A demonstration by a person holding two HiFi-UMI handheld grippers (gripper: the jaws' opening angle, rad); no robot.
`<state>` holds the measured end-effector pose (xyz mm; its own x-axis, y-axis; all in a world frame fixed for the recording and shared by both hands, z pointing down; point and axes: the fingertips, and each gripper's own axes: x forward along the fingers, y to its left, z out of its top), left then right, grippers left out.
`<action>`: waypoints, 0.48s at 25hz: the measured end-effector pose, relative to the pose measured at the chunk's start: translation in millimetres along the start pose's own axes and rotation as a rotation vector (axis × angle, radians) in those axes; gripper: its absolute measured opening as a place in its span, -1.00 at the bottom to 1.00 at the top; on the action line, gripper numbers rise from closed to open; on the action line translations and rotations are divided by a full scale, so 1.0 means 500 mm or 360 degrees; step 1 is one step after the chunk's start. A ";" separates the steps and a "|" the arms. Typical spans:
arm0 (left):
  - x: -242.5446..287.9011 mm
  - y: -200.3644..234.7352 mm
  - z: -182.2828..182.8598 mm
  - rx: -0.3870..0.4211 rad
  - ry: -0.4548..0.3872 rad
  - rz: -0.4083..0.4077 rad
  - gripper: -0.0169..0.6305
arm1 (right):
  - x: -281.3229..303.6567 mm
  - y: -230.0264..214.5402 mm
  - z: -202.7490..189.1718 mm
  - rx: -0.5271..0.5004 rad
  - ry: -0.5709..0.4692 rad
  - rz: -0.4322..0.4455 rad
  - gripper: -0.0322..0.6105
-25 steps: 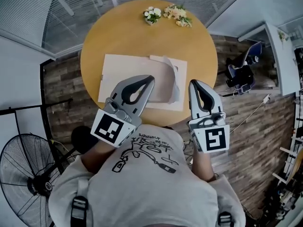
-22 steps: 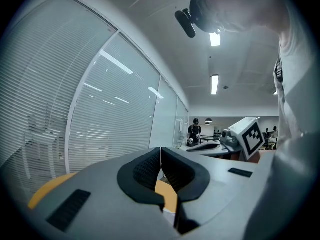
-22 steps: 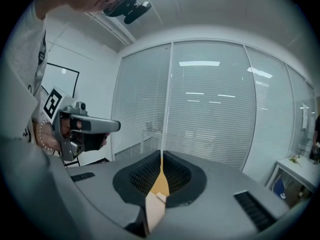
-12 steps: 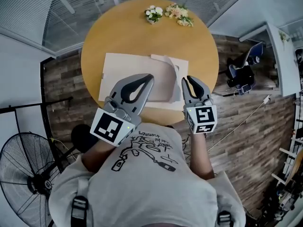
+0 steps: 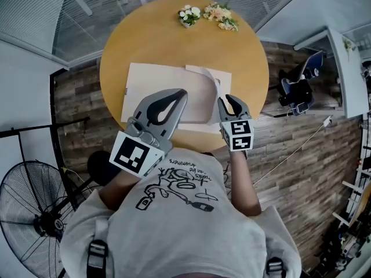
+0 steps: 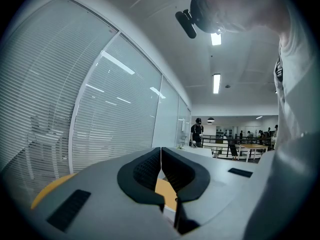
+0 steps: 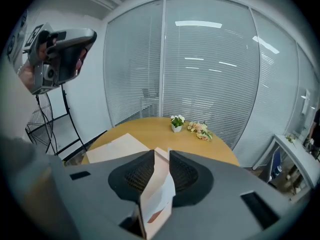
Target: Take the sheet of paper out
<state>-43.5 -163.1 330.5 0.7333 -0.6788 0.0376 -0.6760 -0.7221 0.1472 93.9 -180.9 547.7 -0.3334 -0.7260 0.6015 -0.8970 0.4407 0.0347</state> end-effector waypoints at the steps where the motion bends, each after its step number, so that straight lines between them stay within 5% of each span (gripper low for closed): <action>1: -0.001 0.000 -0.003 0.0004 0.0015 0.0002 -0.88 | 0.007 -0.001 -0.012 0.0002 0.0023 0.0000 -0.58; 12: -0.018 -0.001 -0.006 0.0004 0.0017 0.0015 -0.88 | 0.068 -0.011 -0.128 0.0003 0.0233 -0.0025 -0.48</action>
<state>-49.3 -156.3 333.0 0.7278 -0.6840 0.0497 -0.6829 -0.7161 0.1446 106.2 -174.2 619.1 -0.2732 -0.6478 0.7111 -0.9023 0.4288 0.0440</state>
